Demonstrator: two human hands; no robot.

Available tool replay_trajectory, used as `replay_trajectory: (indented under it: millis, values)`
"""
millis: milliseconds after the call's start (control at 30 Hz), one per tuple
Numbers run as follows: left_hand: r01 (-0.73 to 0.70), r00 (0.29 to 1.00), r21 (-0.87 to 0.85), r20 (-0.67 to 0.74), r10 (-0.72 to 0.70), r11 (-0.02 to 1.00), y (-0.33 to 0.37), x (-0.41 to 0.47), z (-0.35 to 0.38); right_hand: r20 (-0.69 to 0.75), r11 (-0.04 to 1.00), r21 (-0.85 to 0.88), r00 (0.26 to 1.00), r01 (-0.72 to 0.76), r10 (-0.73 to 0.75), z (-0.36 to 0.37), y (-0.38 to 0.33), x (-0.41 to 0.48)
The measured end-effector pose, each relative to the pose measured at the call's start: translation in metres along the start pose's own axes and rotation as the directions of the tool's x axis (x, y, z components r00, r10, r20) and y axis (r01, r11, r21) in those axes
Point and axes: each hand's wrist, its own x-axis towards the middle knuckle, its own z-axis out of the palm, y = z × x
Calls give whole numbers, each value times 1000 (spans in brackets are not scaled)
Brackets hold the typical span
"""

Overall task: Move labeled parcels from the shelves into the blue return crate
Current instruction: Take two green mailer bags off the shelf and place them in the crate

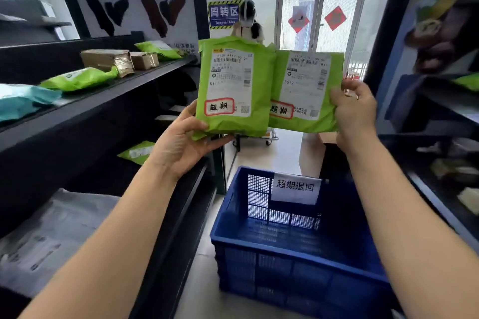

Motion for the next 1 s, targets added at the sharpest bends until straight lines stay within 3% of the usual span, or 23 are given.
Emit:
replay_trajectory:
  millis: [433,1000]
  values:
    - [134,991,-11,-28,-134,991,-92,113,24,-116,999,-36,993,-36,31,-57,57,98]
    - [337,941,31,-27,-336,941,-149,316,-69,-179,968,-204,978,-143,107,8,211,240]
